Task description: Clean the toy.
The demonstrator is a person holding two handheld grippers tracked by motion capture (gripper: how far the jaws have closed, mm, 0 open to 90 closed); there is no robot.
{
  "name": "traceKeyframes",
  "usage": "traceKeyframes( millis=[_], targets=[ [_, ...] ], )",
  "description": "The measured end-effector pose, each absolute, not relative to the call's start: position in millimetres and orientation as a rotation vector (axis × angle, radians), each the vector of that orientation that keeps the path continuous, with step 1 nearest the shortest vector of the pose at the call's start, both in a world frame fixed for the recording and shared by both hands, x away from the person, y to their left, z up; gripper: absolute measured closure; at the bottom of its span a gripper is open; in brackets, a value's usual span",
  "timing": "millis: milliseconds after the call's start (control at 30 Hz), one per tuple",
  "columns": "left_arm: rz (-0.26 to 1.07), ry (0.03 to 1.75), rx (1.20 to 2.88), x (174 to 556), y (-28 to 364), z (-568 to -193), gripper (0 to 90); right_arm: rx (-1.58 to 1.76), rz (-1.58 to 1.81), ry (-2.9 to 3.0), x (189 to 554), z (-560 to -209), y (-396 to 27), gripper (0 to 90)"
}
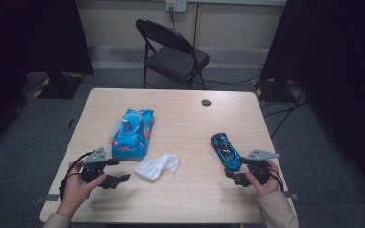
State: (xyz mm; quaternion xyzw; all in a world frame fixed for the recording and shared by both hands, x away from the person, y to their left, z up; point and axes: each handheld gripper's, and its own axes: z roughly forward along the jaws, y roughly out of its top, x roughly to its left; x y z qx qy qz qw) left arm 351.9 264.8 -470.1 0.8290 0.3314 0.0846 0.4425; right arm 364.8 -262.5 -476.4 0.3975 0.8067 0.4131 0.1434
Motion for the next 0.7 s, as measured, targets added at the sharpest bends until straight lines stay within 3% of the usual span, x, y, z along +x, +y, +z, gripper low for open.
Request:
traceKeyframes(
  millis=[700],
  targets=[
    [0.211, 0.839, 2.067, 347, 280, -476, 18.0, 1.134, 1.165, 2.362, 356, -482, -271, 15.5]
  ],
)
